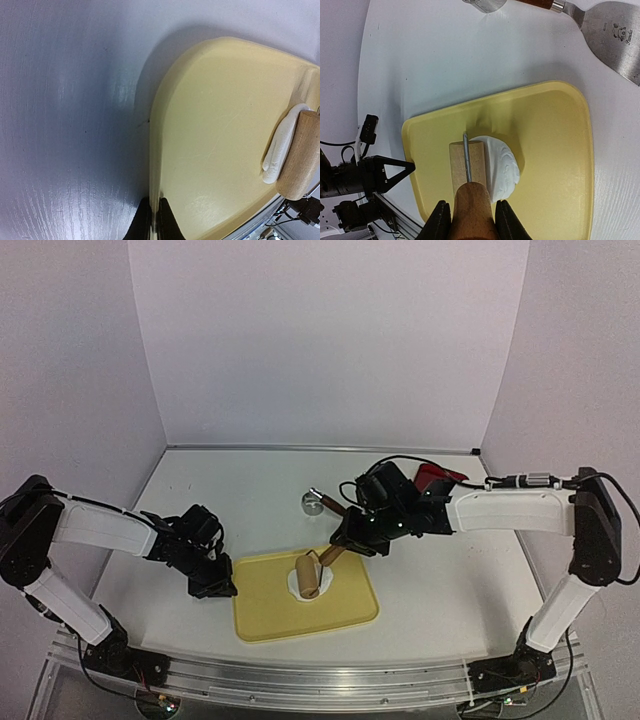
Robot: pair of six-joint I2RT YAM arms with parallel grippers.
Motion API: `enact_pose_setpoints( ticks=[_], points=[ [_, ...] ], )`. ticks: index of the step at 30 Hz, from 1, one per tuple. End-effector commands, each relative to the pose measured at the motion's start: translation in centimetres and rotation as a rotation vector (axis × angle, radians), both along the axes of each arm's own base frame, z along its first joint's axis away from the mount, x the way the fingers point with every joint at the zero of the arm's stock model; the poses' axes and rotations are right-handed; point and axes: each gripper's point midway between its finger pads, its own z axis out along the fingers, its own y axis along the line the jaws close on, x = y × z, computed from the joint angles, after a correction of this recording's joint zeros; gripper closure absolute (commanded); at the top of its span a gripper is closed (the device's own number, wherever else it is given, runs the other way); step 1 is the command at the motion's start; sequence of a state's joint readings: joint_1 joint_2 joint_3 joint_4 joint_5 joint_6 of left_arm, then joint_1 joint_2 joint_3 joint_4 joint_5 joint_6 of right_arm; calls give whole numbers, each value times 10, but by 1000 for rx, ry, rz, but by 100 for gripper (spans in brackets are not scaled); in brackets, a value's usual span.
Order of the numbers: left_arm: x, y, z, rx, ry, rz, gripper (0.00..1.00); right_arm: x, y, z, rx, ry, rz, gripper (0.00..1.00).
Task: Roll out the dumpling wrappers from the dough
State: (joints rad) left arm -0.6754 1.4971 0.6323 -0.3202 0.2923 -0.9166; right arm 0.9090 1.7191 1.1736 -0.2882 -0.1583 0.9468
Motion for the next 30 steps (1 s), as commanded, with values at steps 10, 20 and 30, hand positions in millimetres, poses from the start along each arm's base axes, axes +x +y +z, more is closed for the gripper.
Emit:
enact_pose_setpoints(
  ticks=[10,20,30],
  points=[
    [-17,20,-17,72,47,21,100,-42,-127,-91,-459,161,-89,100],
    [-13,15,-18,56,50,19,100,-50,-62,-119,-475,200,128,100],
    [-12,17,-16,67,41,28,100,-47,-134,-96,-519,176,-60,100]
  ],
)
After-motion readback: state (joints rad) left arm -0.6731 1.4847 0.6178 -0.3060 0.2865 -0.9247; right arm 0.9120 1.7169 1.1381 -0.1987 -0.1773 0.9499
